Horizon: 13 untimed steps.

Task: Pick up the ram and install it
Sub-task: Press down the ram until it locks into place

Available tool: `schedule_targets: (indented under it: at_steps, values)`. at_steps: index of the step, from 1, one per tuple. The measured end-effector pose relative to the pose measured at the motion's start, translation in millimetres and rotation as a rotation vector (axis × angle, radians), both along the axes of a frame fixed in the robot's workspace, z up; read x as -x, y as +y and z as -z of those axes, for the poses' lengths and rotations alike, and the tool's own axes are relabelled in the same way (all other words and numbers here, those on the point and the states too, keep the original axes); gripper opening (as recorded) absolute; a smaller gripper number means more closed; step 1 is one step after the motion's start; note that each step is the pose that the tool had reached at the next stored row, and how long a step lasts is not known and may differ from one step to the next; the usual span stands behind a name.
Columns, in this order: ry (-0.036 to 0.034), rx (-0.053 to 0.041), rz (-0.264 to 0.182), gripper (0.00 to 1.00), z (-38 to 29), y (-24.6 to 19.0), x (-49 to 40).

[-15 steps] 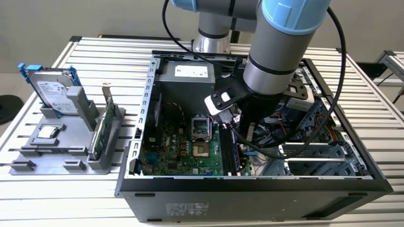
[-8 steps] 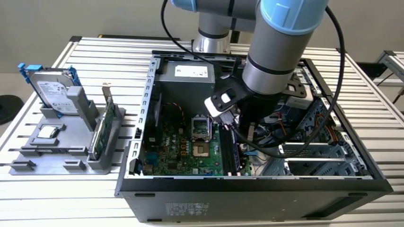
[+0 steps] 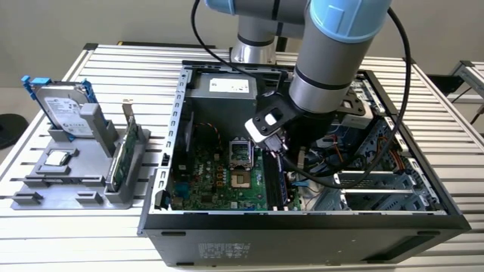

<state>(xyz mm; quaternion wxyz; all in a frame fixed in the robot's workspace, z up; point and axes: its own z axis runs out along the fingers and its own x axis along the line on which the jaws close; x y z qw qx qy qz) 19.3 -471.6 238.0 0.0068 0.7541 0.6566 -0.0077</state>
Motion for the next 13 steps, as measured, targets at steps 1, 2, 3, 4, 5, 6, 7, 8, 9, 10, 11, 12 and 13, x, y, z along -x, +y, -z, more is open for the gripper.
schedule_targets:
  at_steps: [1,2,3,4,5,6,7,8,9,10,11,12,13]
  values:
    - [0.0,-0.0002,-0.007,0.0,0.3,0.2,0.1]
    - [0.0,-0.0002,-0.012,0.0,0.5,0.2,0.3]
    - [0.0,-0.0002,-0.013,0.0,0.7,0.2,0.5]
    - [0.0,-0.0003,-0.015,0.0,0.8,0.3,0.7]
    - [-0.0001,-0.0004,-0.016,0.0,0.8,0.5,0.8]
    - [0.0,-0.0003,-0.016,0.0,0.8,0.4,0.8]
    - [0.0,-0.0003,-0.016,0.0,0.8,0.5,0.8]
    - [0.0,-0.0003,-0.016,0.0,0.9,0.4,0.8]
    - [-0.0001,-0.0005,-0.016,0.0,1.4,0.5,0.8]
    - [-0.0001,-0.0004,-0.016,0.0,2.4,0.5,0.9]
    - [-0.0001,-0.0003,-0.016,0.0,3.7,0.5,0.9]
    - [0.0,-0.0004,-0.016,0.0,5.4,0.5,1.0]
    - [0.0,-0.0003,-0.016,0.0,6.9,0.5,1.2]
